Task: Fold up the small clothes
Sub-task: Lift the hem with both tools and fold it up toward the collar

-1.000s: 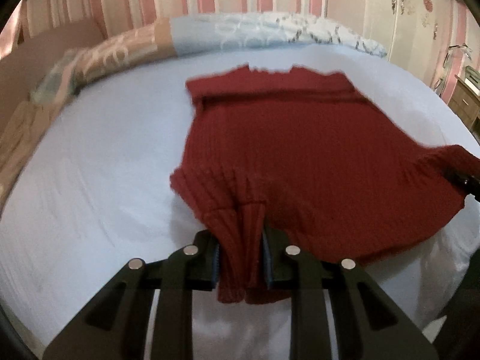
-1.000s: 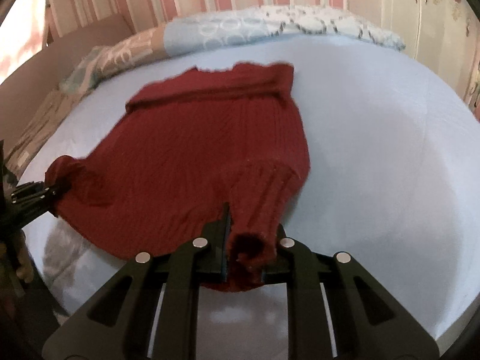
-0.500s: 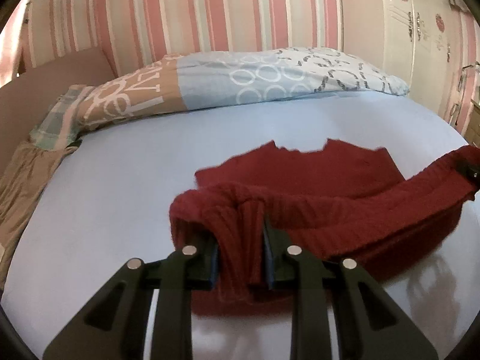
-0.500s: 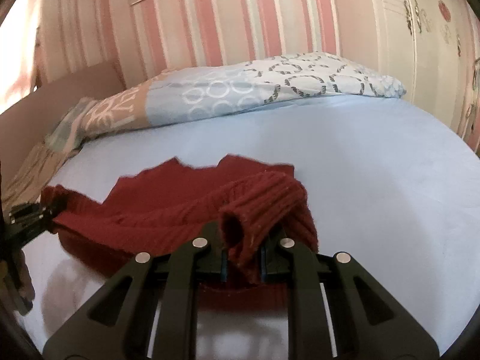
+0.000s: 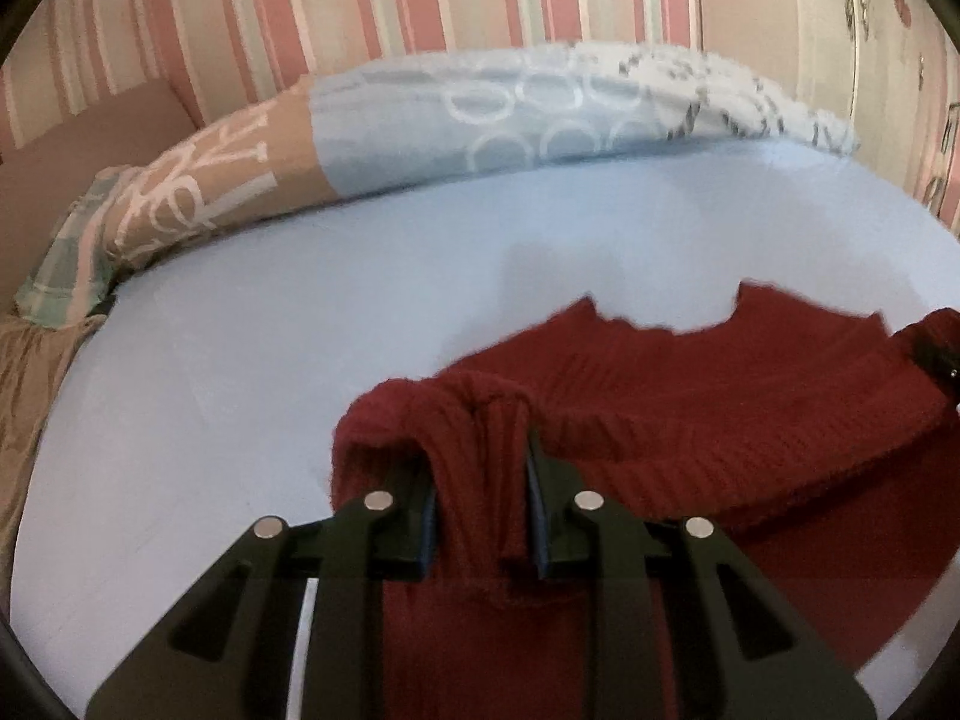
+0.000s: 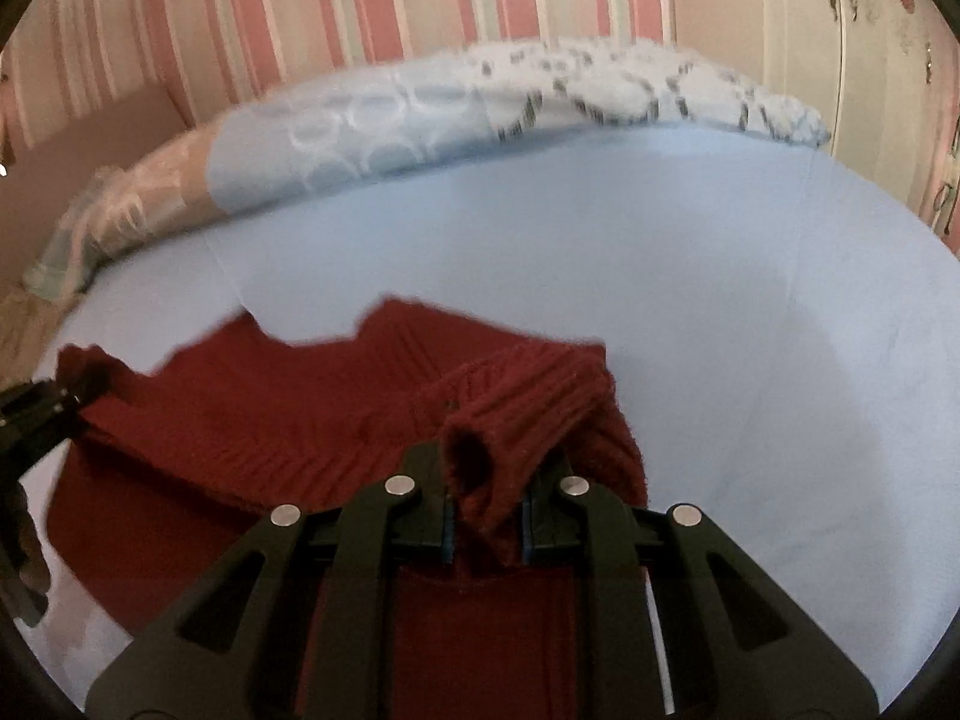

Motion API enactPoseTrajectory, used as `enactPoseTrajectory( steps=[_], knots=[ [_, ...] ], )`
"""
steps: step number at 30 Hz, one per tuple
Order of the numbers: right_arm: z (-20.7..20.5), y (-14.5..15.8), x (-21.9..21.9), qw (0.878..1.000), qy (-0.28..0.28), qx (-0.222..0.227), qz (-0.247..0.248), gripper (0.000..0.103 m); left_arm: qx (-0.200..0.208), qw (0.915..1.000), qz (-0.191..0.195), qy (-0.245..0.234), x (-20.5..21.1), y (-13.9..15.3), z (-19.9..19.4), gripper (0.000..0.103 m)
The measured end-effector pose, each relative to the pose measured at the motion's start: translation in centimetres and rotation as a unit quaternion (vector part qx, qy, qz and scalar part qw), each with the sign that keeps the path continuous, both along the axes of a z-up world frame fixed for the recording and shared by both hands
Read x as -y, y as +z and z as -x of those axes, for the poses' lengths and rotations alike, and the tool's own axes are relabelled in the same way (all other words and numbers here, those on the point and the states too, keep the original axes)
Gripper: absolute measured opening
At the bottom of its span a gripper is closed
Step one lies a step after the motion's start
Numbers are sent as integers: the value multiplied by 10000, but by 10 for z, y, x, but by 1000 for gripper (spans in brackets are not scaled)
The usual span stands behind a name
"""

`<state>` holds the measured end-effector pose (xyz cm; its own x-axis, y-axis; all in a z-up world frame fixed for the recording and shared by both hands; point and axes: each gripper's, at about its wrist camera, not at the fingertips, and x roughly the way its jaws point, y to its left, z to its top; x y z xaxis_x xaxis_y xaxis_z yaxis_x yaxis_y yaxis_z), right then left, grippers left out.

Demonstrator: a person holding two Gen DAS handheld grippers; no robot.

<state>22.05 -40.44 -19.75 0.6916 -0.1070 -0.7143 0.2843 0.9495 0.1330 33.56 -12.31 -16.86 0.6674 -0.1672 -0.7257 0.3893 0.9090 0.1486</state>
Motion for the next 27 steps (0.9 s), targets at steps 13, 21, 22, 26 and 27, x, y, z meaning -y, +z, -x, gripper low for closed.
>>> enactPoseTrajectory(
  steps=[13,21,22,26,27],
  knots=[
    [19,30,11,9969,249,713,-229,84,351,9992,-150,127,-36,27,-4,79],
    [29,15,-4,9953,948,118,149,83,49,9983,168,-562,-56,26,28,89],
    [28,9,-6,9946,1027,-2,148,75,20,9980,45,-622,-51,18,31,89],
    [17,-7,-14,9922,1163,-283,336,68,-297,9951,-211,-923,-33,-12,35,89],
    [14,-8,-15,9920,1173,-306,364,67,-303,9947,-260,-950,-28,-15,32,89]
  ],
)
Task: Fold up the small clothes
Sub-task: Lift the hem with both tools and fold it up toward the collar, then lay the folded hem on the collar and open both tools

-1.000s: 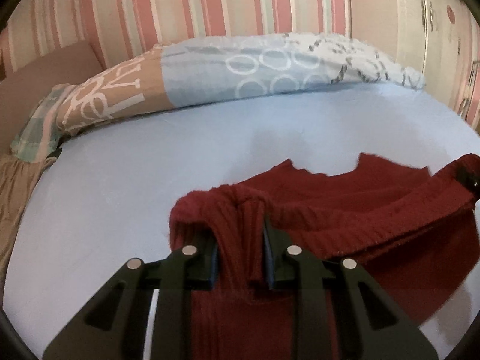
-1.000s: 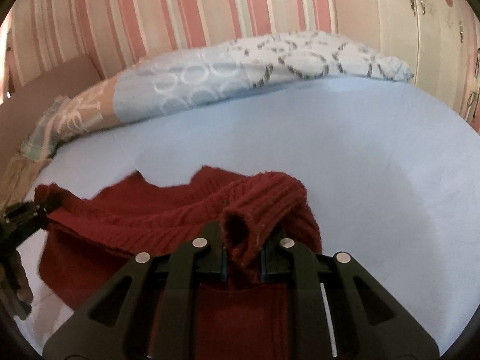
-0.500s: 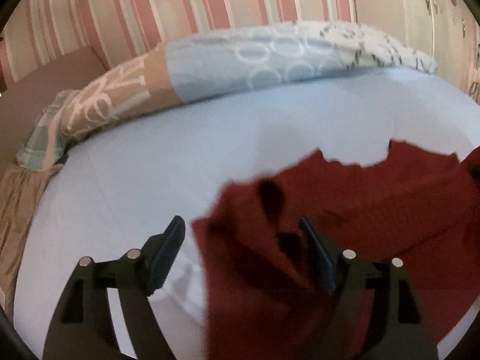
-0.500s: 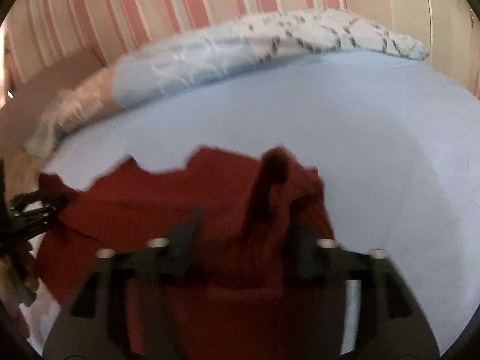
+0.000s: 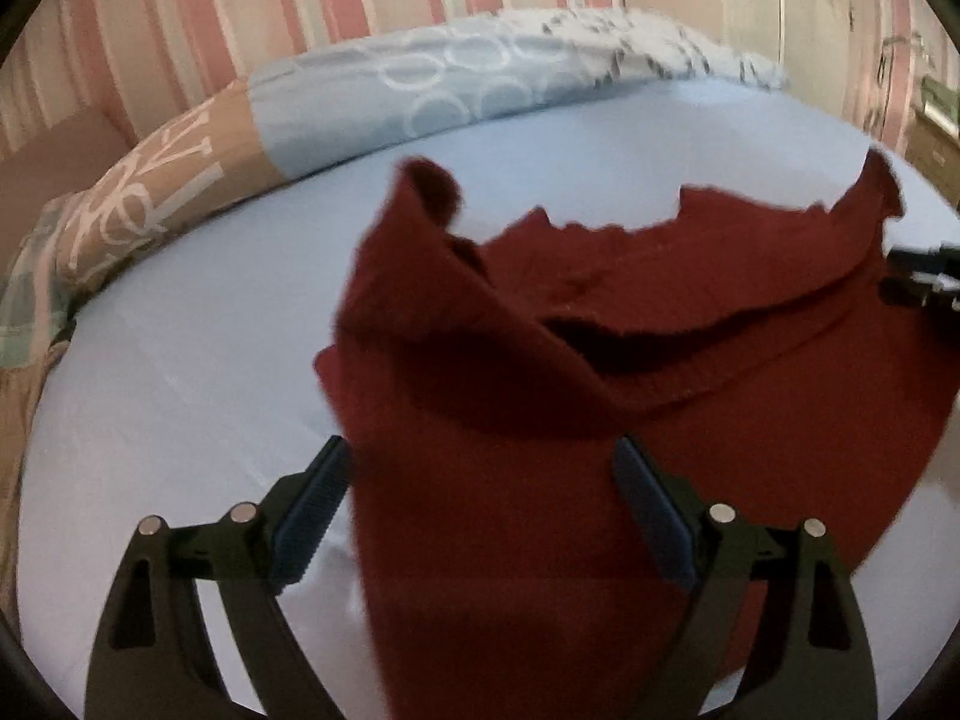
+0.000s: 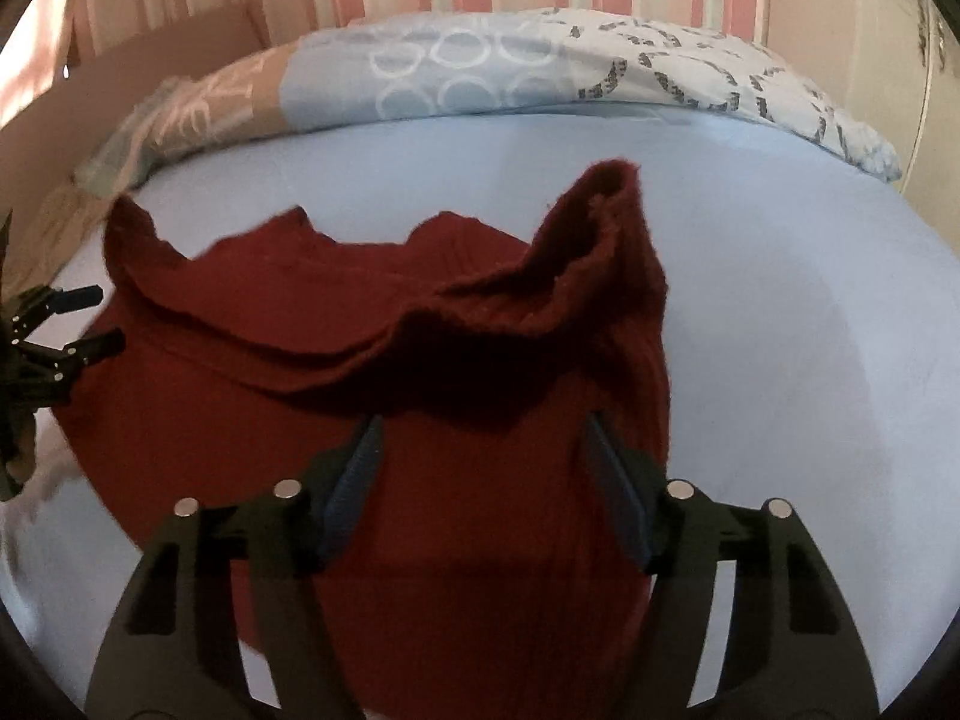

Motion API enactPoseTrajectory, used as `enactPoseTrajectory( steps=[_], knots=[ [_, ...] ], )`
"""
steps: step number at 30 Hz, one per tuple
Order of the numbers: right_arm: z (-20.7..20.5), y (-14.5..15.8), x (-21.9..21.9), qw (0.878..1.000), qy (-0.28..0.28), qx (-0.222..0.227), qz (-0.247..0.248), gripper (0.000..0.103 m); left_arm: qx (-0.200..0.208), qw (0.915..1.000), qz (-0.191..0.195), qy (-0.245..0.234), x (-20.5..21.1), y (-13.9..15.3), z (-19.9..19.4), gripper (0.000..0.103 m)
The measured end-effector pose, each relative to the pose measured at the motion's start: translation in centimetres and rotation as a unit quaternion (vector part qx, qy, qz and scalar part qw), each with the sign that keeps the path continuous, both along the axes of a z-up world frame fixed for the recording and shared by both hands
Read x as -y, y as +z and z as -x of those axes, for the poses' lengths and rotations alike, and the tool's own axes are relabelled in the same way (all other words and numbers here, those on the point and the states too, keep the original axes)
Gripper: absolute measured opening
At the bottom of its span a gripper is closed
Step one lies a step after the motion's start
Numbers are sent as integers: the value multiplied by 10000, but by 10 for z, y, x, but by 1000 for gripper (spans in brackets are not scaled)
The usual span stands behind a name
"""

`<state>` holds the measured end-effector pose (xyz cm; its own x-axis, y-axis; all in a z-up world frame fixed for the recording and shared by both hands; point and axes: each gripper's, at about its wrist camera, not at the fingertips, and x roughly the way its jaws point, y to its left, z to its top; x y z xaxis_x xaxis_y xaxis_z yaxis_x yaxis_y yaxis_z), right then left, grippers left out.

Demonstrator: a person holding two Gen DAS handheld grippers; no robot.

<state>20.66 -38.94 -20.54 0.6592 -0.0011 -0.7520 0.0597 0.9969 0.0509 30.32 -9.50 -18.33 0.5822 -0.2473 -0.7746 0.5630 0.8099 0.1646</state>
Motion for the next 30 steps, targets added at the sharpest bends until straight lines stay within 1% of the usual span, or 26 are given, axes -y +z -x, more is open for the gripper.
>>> enactPoseTrajectory(
  steps=[2,4,6,7,9,11,12,14,15,16,17,18,19,20,21,22,23,25,27,29,30],
  knots=[
    [-13,2,-1,10000,5,14,11,65,-4,10000,-78,-51,12,-1,-9,89],
    [-23,6,0,9999,-8,103,-22,64,50,10000,-70,-38,23,3,-25,89],
    [-39,8,3,9998,-112,142,-12,64,76,9999,-81,118,30,5,-44,89],
    [-47,8,6,9996,-215,159,-6,63,70,9997,-75,221,31,6,-54,89],
    [-61,9,16,9986,-493,166,-9,62,134,9982,-29,576,30,9,-74,89],
    [-73,6,30,9964,-838,50,-91,61,211,9946,-12,1020,21,13,-92,89],
    [-78,2,37,9951,-963,-31,-212,58,169,9933,-7,1143,16,11,-99,89],
    [-79,-4,43,9937,-1074,-139,-296,57,-20,9903,13,1386,6,7,-108,89],
    [-77,-2,43,9941,-1033,-90,-324,56,-33,9896,27,1436,0,8,-106,89],
    [-69,5,41,9949,-930,75,-377,56,-5,9893,9,1456,-3,10,-102,89],
    [-62,13,37,9955,-859,219,-349,56,82,9886,-94,1500,-6,15,-94,89],
    [-53,21,31,9958,-814,359,-228,60,153,9875,-159,1559,-8,19,-88,89],
    [-44,29,24,9955,-805,486,-92,67,228,9863,-172,1626,-10,24,-77,89],
    [-34,36,13,9953,-757,610,-6,70,219,9863,-124,1630,-9,27,-66,89],
    [-29,37,5,9953,-728,639,43,74,168,9863,-74,1638,-8,28,-56,89],
    [-25,37,-3,9952,-753,622,116,79,123,9861,-55,1656,-6,27,-49,89],
    [-23,35,-10,9949,-811,572,165,80,52,9858,-62,1675,-1,23,-40,89],
    [-22,24,-23,9954,-831,456,142,81,0,9864,-149,1639,8,12,-29,89],
    [-26,10,-30,9956,-862,271,252,81,38,9845,-419,1705,15,-2,-25,89],
    [-27,0,-29,9949,-892,253,402,82,62,9840,-451,1721,14,-10,-23,90],
    [-28,-6,-22,9931,-1024,154,556,82,46,9836,-435,1749,10,-14,-23,92]
  ],
)
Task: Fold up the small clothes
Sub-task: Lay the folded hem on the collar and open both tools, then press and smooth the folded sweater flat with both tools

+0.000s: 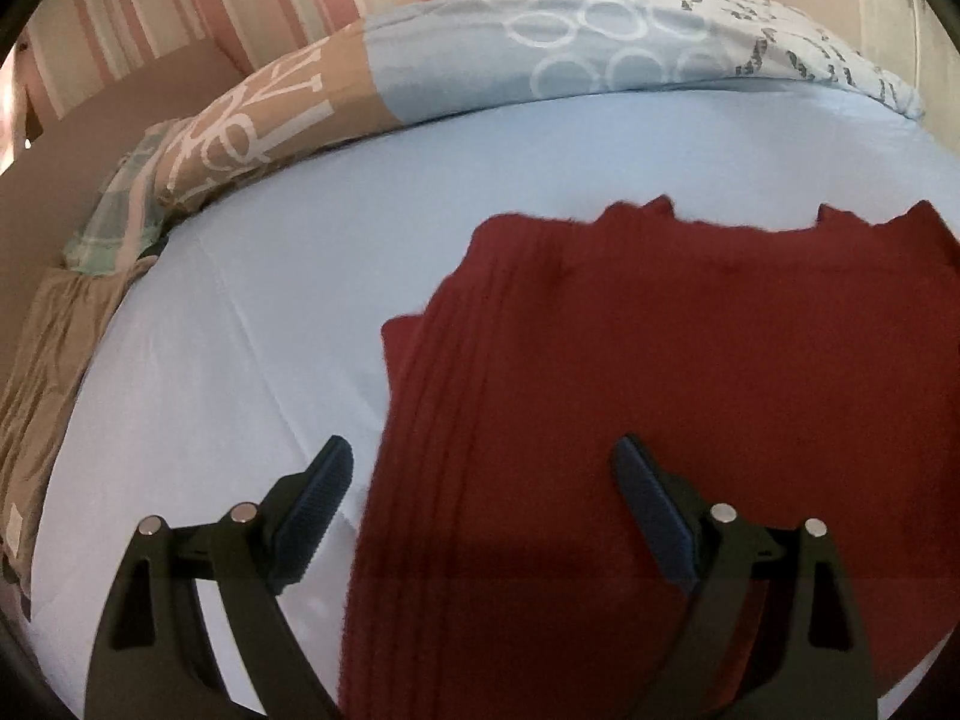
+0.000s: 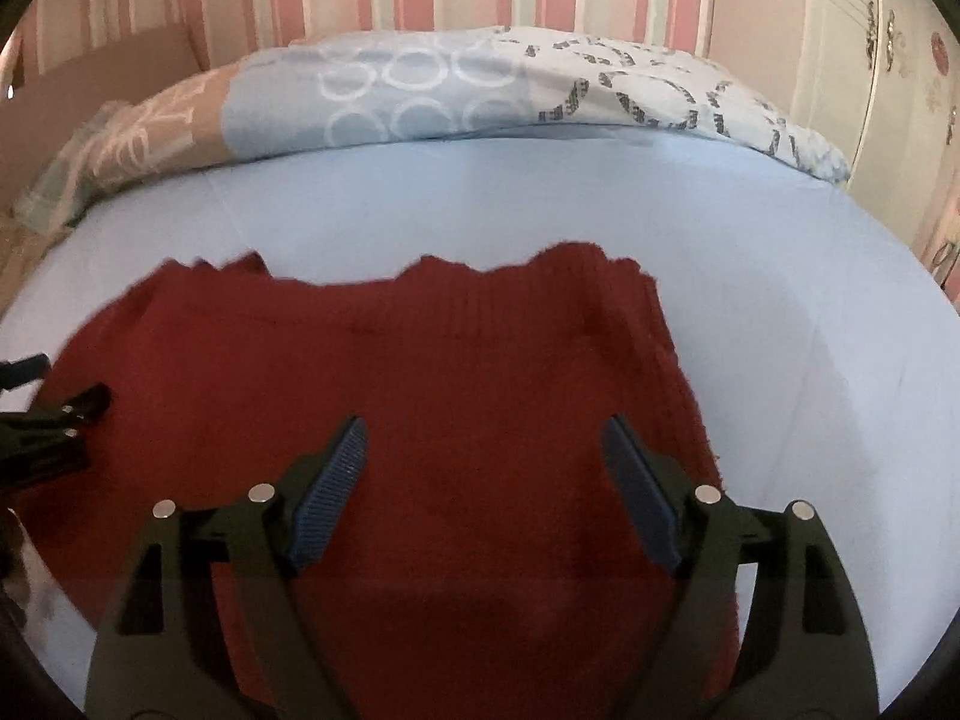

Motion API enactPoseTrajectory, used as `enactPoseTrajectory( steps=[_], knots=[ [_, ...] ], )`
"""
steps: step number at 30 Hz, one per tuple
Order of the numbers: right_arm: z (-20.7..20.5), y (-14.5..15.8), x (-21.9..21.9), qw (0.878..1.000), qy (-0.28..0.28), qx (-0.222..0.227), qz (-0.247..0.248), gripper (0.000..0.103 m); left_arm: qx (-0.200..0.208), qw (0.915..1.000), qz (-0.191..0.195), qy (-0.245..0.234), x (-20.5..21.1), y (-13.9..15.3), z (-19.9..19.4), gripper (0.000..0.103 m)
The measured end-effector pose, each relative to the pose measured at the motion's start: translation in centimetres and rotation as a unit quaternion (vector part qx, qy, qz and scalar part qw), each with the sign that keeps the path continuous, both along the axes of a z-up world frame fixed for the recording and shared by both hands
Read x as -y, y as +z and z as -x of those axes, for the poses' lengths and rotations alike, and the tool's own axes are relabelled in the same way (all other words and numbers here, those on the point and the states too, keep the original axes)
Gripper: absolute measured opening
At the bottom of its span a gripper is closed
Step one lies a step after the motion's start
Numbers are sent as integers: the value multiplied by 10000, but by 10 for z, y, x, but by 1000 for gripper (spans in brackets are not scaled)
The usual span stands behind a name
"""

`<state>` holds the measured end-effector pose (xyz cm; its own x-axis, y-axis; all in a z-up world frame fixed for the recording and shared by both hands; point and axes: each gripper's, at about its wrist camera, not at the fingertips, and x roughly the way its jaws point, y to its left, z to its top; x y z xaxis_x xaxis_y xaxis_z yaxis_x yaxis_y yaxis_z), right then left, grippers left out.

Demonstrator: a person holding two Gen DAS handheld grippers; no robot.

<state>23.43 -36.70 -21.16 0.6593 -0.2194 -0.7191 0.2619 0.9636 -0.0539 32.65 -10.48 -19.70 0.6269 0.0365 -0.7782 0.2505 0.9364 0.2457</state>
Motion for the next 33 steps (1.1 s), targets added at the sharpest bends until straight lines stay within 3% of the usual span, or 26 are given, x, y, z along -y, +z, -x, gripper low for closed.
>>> enactPoseTrajectory(
  steps=[7,14,19,26,33],
  knots=[
    [7,-23,50,9944,-298,-82,-1011,84,50,9994,303,144,-19,-5,8,99],
    [13,-10,37,9969,-52,-137,-769,86,-376,9965,703,239,-28,2,1,99],
    [53,7,-3,9989,291,-10,-354,89,-384,9961,789,76,-20,17,34,99],
    [87,-11,-27,9988,301,-378,41,91,-416,9984,384,7,-7,2,67,99],
    [84,-30,-13,9977,181,-591,-262,98,-602,9969,498,86,-18,-15,63,102]
  ],
)
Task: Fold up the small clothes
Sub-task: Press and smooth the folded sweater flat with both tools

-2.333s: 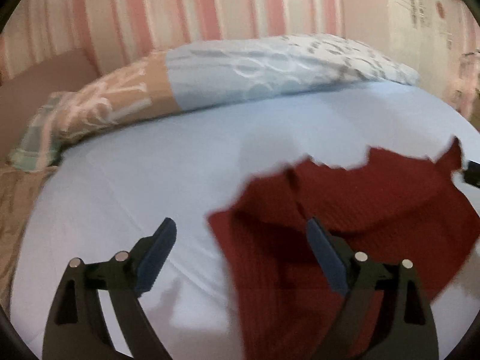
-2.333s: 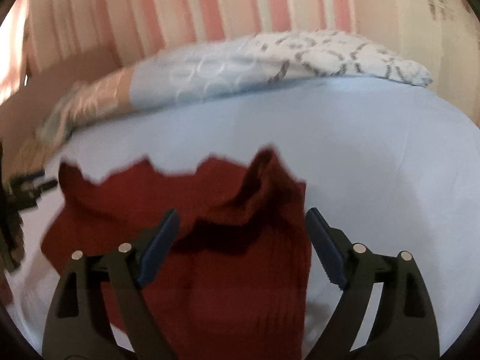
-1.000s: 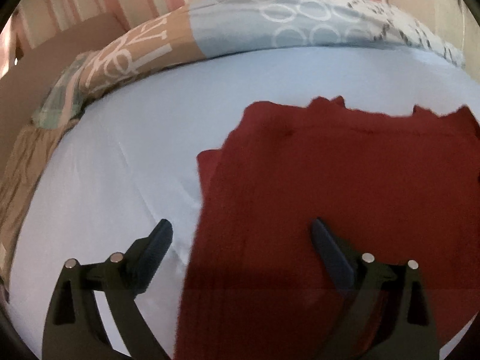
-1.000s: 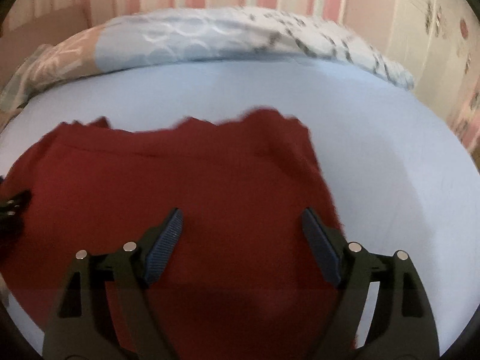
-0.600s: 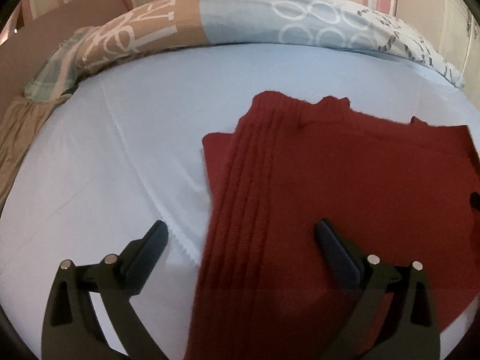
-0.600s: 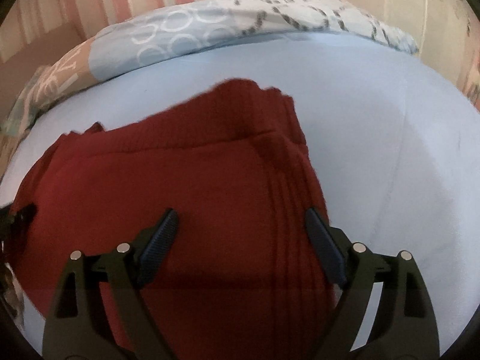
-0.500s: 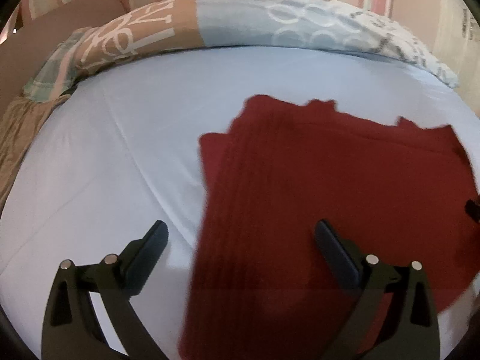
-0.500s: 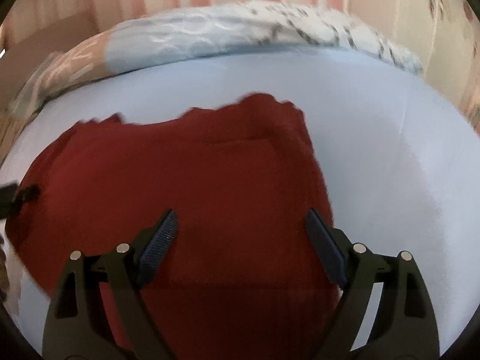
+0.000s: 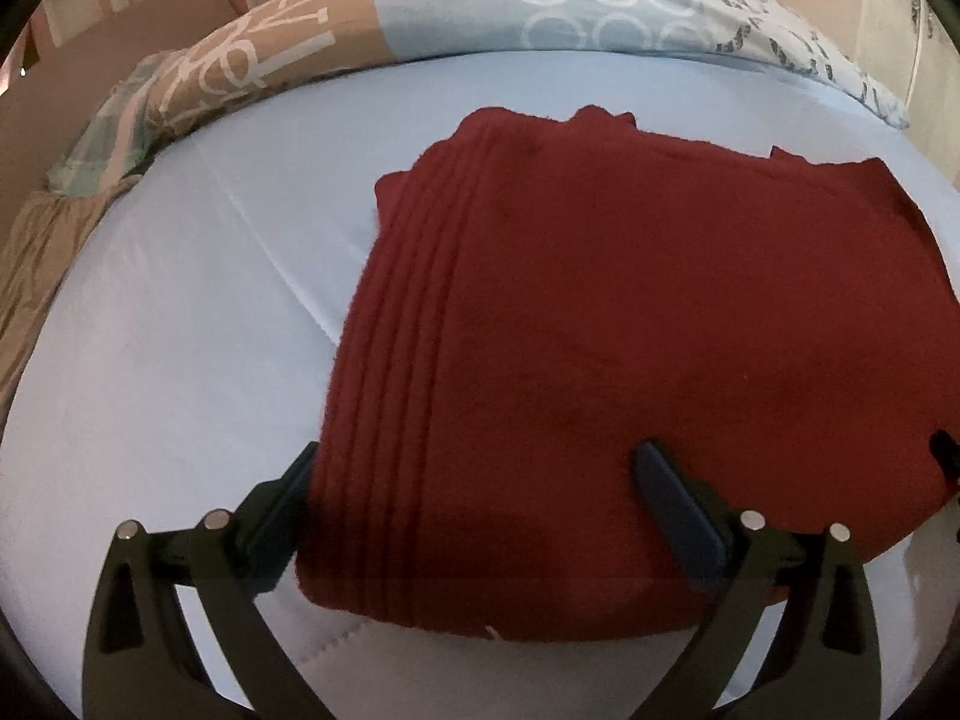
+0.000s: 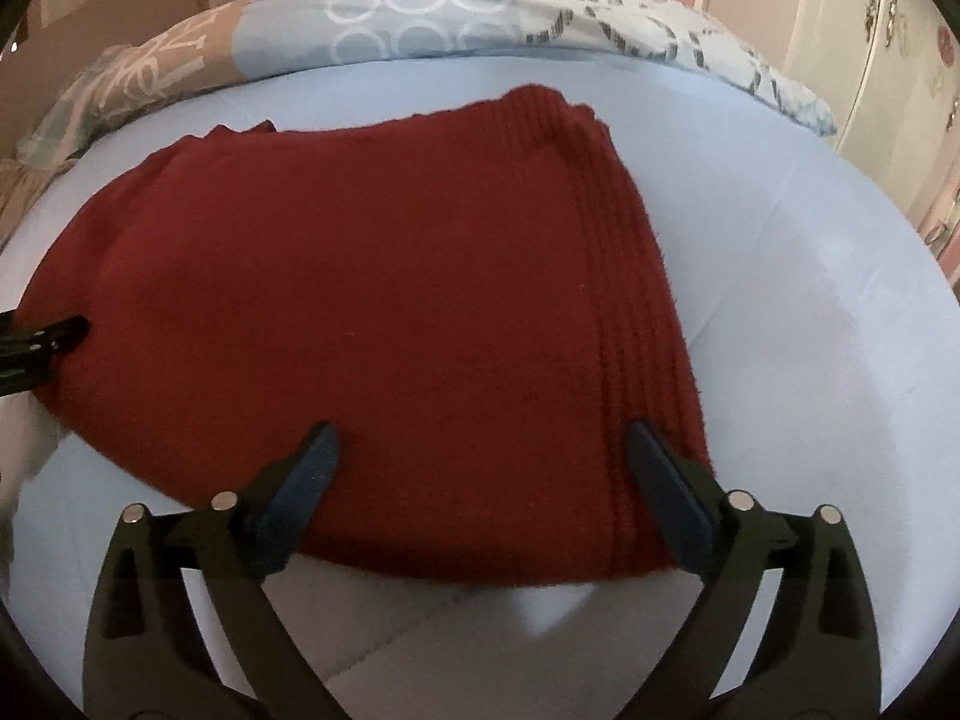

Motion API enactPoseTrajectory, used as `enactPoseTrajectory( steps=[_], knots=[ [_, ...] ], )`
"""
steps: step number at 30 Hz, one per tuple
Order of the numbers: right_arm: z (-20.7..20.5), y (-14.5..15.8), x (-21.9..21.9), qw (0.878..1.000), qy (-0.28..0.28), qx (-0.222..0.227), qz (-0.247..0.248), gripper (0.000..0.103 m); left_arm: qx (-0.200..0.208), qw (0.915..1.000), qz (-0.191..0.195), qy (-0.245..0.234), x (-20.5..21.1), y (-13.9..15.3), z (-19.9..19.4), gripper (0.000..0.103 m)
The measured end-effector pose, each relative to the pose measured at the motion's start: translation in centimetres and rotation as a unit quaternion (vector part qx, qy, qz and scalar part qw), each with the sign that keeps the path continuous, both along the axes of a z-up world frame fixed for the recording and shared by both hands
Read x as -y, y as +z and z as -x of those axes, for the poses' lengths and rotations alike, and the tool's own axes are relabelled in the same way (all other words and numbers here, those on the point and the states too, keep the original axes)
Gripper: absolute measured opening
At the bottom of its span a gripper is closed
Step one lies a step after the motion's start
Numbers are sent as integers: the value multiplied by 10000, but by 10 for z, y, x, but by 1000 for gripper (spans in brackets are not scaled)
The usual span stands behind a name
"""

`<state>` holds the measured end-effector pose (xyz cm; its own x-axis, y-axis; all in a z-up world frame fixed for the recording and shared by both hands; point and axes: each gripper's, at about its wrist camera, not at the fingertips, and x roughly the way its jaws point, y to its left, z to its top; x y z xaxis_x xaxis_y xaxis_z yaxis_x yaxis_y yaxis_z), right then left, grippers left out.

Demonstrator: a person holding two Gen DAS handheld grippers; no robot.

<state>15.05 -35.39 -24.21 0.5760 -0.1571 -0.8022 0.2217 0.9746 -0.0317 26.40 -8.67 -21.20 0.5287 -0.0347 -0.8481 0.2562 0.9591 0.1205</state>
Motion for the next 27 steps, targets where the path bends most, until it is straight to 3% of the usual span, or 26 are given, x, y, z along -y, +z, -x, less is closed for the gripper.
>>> enactPoseTrajectory(
  steps=[4,7,9,16,27],
  knots=[
    [2,9,-1,9999,82,43,-98,98,38,10000,-43,25,3,7,3,101],
    [20,38,5,9970,84,604,-476,100,99,9999,63,-14,7,21,9,101],
    [28,50,10,9956,-37,724,-599,100,109,9999,111,-40,10,26,11,101],
    [54,42,34,9903,-757,465,-1073,100,125,9998,88,-112,22,32,18,101],
    [58,23,45,9814,-1138,141,-1541,99,94,9998,160,-105,35,37,22,101]
  ],
)
